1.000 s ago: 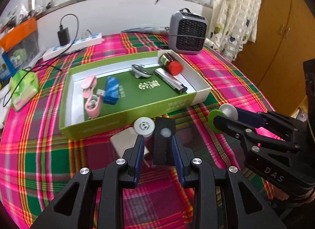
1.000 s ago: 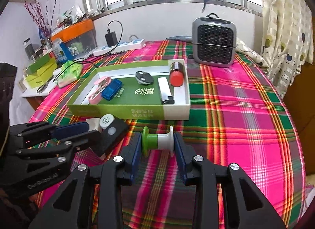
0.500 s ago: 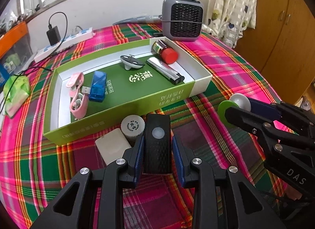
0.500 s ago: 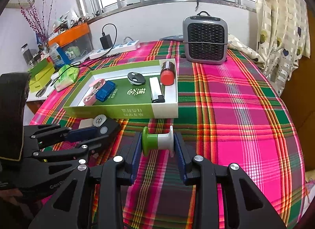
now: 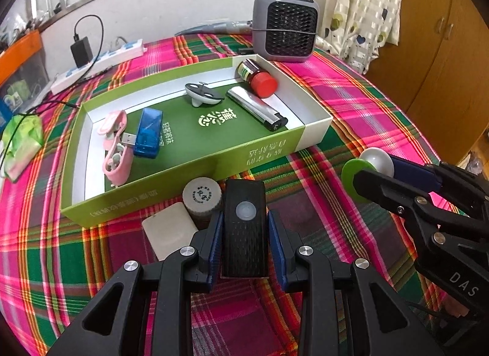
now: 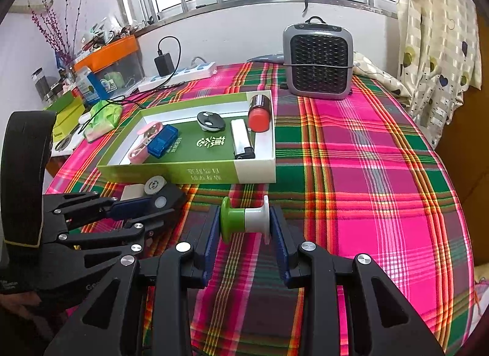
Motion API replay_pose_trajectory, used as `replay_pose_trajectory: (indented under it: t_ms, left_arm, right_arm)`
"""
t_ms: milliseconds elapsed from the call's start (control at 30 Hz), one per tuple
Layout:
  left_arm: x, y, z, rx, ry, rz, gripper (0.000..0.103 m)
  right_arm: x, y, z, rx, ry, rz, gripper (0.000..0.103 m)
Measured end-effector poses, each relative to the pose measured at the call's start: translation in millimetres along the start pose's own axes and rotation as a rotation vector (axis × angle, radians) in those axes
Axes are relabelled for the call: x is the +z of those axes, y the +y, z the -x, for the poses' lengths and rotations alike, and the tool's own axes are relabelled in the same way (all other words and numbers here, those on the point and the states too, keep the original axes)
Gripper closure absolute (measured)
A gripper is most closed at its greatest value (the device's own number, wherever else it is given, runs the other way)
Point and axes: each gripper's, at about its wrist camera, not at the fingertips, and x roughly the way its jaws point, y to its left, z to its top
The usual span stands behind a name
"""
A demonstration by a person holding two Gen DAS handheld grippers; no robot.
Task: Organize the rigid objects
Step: 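Lift the black remote and green spool off the table with both tools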
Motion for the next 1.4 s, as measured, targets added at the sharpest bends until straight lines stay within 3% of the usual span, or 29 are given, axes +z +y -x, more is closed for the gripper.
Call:
replay_pose_trajectory:
  t_ms: [1400]
  left_arm:
    - [-5.3, 9.2, 36.3, -0.003, -0.1, 0.026, 0.077]
  right_arm:
    - [2.6, 19.2, 11.5, -0.004, -0.023, 0.049, 0.069]
